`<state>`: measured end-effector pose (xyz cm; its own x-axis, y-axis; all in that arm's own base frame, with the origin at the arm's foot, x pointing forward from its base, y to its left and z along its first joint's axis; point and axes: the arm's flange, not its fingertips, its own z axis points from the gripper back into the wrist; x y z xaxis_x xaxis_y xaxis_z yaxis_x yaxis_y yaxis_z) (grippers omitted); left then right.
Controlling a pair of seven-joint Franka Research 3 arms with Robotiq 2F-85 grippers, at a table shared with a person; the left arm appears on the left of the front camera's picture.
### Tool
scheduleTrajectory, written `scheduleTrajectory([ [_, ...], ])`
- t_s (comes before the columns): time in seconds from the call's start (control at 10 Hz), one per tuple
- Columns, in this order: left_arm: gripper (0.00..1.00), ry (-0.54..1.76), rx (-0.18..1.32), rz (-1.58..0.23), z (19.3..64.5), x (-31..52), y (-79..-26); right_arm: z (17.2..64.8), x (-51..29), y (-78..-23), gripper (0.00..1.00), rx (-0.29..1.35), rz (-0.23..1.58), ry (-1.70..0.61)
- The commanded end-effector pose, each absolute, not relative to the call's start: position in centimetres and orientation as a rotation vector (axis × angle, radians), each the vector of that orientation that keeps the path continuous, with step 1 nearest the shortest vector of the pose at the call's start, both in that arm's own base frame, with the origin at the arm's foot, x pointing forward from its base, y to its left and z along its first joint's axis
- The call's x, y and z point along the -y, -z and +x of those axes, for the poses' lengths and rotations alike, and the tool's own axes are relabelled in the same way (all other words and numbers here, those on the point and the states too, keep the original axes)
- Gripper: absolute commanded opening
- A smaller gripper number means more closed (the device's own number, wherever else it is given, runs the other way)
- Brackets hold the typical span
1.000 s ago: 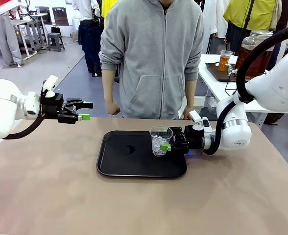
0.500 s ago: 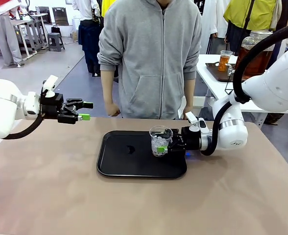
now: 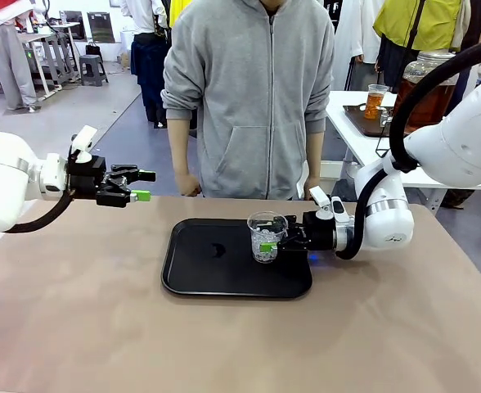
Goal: Pour the drink into the iced cup.
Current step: Pick up the iced cup indicated by the human and present it to them.
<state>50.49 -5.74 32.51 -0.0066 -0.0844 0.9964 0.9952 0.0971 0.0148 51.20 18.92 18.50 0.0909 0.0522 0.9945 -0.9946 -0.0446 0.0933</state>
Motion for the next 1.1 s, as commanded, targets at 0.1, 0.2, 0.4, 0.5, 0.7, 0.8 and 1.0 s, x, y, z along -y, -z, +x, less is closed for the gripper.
scheduleTrajectory([
  [0.1,1.0,1.178,1.189,-1.068,50.4,5.9,-32.8,51.2,-18.6,-20.2,0.76,1.077,1.276,-1.179],
  [0.2,1.0,1.178,1.189,-1.068,50.4,5.9,-32.8,51.4,-18.5,-20.8,0.76,1.084,1.286,-1.17],
  [0.4,1.0,1.178,1.189,-1.068,50.4,5.9,-32.8,53.1,-18.6,-23.9,0.76,1.076,1.304,-1.17],
  [0.5,1.0,1.178,1.189,-1.068,50.4,5.9,-32.8,54.4,-18.8,-25.6,0.76,1.049,1.3,-1.173],
  [0.7,1.0,1.178,1.189,-1.068,50.4,5.9,-32.8,56.8,-19.1,-28.7,0.76,1.025,1.318,-1.174],
  [0.8,1.0,1.178,1.189,-1.068,50.4,5.9,-32.8,57.9,-19.3,-30.4,0.76,1.035,1.315,-1.187],
  [1.0,1.0,1.178,1.189,-1.068,50.4,5.9,-32.8,59.5,-19.8,-32.6,0.76,1.048,1.295,-1.201],
])
